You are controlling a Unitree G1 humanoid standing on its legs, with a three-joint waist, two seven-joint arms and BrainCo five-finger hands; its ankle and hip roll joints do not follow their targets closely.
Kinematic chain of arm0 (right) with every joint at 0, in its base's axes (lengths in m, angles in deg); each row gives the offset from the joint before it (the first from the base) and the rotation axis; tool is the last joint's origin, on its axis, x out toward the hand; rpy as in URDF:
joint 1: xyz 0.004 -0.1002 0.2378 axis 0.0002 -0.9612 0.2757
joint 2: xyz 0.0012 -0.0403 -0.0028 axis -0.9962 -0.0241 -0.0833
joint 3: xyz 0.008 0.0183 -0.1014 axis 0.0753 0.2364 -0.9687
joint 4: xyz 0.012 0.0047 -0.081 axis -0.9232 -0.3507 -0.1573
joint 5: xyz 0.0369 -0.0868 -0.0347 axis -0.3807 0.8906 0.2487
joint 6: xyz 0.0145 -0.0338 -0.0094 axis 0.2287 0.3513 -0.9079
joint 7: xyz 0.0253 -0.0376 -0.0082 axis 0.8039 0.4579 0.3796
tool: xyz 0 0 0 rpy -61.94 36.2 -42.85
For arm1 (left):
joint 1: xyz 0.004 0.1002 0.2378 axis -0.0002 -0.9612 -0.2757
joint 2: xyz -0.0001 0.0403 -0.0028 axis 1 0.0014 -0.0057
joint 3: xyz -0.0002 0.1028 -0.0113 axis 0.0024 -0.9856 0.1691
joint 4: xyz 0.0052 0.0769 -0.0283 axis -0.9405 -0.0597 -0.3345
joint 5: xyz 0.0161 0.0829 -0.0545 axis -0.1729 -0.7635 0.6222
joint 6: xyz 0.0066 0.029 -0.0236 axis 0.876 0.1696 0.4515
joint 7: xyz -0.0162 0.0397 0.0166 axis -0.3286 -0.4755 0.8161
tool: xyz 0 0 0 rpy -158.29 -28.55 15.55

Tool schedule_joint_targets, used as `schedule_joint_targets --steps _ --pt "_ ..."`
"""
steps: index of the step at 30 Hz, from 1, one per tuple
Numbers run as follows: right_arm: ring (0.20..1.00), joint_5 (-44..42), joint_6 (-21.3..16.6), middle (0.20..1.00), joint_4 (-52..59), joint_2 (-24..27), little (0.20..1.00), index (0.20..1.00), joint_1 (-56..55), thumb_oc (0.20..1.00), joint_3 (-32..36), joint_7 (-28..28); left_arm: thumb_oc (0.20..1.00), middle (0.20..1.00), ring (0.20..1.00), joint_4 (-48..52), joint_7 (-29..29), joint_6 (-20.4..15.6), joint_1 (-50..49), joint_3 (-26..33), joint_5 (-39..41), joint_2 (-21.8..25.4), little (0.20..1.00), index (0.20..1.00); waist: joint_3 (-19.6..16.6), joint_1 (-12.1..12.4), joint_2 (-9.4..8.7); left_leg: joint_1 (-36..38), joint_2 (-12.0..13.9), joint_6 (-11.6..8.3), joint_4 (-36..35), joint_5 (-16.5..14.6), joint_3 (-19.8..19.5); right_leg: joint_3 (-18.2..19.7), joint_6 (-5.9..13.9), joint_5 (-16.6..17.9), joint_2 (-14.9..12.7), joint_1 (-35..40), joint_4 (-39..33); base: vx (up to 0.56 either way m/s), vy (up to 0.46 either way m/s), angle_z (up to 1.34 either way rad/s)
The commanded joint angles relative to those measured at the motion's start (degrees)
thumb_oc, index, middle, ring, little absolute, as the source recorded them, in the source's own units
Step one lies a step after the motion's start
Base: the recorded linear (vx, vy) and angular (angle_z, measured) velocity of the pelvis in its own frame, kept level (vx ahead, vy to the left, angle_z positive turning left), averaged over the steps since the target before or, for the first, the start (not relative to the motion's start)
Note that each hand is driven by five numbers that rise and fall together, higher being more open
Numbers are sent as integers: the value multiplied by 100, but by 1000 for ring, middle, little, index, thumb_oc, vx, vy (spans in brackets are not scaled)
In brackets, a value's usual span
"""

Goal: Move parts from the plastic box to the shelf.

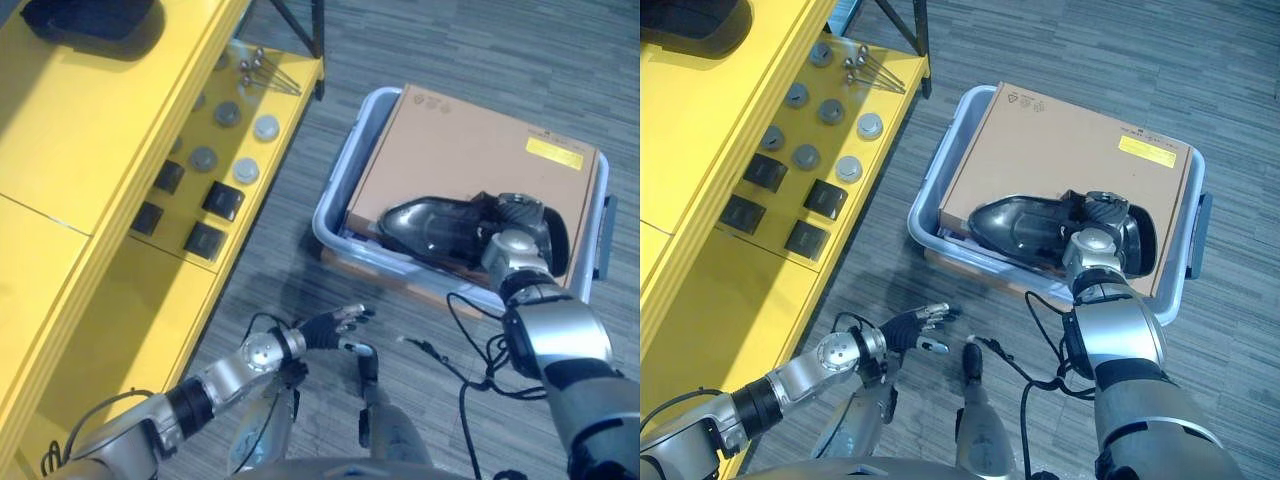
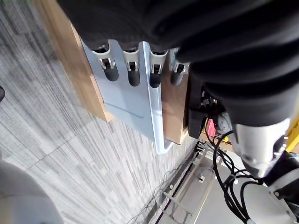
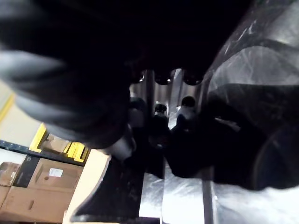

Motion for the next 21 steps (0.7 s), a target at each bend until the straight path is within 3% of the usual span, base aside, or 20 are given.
schedule_joint_targets --steps 1,2,3,4,11,12,14,16,17,21 --pt "200 -356 -164 200 -23 336 200 200 251 200 -233 3 1000 1000 1000 -56 26 -238 -111 255 16 -169 1000 1000 -183 -27 -92 361 -251 238 -49 -1036 310 157 -42 -100 -96 -362 -27 0 0 0" --pt "247 -359 -109 247 -94 408 247 247 220 247 -276 97 1000 1000 1000 -51 28 -250 -133 288 22 -156 1000 1000 -187 -21 -74 364 -257 234 -49 -1037 308 162 -34 -100 -105 -366 -27 0 0 0" --pt "545 -324 -94 545 -89 447 545 545 208 545 -321 139 1000 1000 1000 -25 35 -268 -132 299 33 -139 1000 1000 -193 -23 -72 369 -261 231 -49 -1036 310 161 -31 -101 -109 -369 -27 0 0 0" --pt "1000 -214 -72 1000 -41 490 1000 1000 189 1000 -427 179 1000 1000 1000 -22 31 -282 -135 312 32 -110 1000 1000 -197 -27 -80 370 -259 228 -49 -1036 313 162 -29 -99 -114 -370 -27 0 0 0" --pt "1000 440 -96 1000 994 1013 1000 1000 32 1000 -1256 842 1000 1000 1000 86 102 -398 -272 548 -125 227 1000 1000 -163 -192 -292 370 -214 199 -49 -1040 412 226 -24 -56 -99 -404 -27 4 -1 -1" --pt "1000 686 -192 1000 1917 1263 1000 1000 -242 1000 -1388 890 1000 1000 1000 125 43 -415 -362 687 -319 370 1000 1000 -129 -308 -388 378 -182 197 -49 -1052 447 264 -27 -44 -85 -411 -27 15 -1 -4" --pt "1000 858 -294 1000 3063 1491 1000 1000 -786 1000 -1236 871 1000 1000 1000 163 -96 -452 -499 933 -522 460 1000 1000 -112 -405 -453 386 -162 198 -49 -1070 468 273 -31 -50 -82 -414 -26 0 0 0" --pt "1000 880 -263 1000 3140 1494 1000 1000 -872 1000 -1180 852 1000 1000 1000 173 -100 -448 -514 914 -530 471 1000 1000 -126 -392 -463 389 -163 198 -49 -1070 464 269 -31 -53 -83 -409 -26 5 -7 -6" --pt "1000 1026 -437 1000 4400 1729 1000 1000 -1710 1000 -801 915 1000 1000 1000 126 -369 -536 -672 1324 -637 385 1000 1000 -115 -490 -555 406 -145 203 -49 -1089 475 275 -25 -66 -82 -405 -24 7 -21 -9" --pt "1000 769 -725 1000 5514 2071 1000 1000 -2802 1000 -91 1175 1000 1000 1000 -69 -823 -770 -789 1986 -535 70 1000 1000 -132 -569 -753 416 -136 216 -49 -1104 466 277 -11 -68 -85 -415 -21 -14 -40 1"
